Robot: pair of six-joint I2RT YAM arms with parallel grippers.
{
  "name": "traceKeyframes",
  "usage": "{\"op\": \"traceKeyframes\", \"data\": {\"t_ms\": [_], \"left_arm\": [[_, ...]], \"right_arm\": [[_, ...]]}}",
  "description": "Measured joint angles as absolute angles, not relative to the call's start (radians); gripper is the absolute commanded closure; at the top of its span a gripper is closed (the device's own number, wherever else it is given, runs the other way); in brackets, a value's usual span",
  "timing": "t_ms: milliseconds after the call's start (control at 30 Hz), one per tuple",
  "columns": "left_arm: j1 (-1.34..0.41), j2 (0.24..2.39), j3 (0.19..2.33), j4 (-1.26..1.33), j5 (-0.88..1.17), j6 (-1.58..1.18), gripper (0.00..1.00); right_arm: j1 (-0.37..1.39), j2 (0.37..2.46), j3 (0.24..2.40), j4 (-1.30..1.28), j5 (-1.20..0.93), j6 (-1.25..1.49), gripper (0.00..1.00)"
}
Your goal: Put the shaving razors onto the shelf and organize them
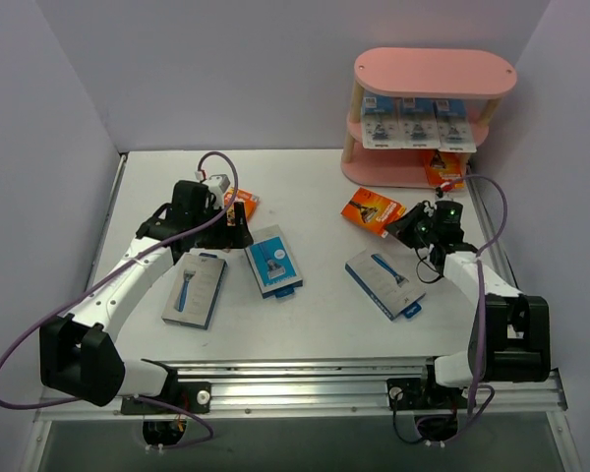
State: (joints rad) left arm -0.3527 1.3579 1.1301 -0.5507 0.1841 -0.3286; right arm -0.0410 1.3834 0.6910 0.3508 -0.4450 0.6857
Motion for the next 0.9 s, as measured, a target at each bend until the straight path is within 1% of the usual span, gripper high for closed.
{"op": "traceKeyframes", "data": {"t_ms": [267,433,633,900], "left_arm": [[-0.353,1.363,1.13,-0.551,0.191,-0.329,0.05],[-0.353,1.375,1.13,-0.551,0.193,-0.329,0.05],[-0.353,1.376,1.13,-0.55,0.195,-0.329,0.05],[-0.353,1.376,1.13,-0.55,0.2,-0.329,0.06]], "right_arm": [[-0.06,1.482,0.828,0.279,-0.4,0.55,1.0],[-0.068,1.532,0.865,0.271,-0.374,0.513,1.0],[-0.106,1.57,0.868,0.302,-0.365,0.531,1.0],[-0.145,1.64,0.868,0.437,-0.363,0.627,1.0]]}}
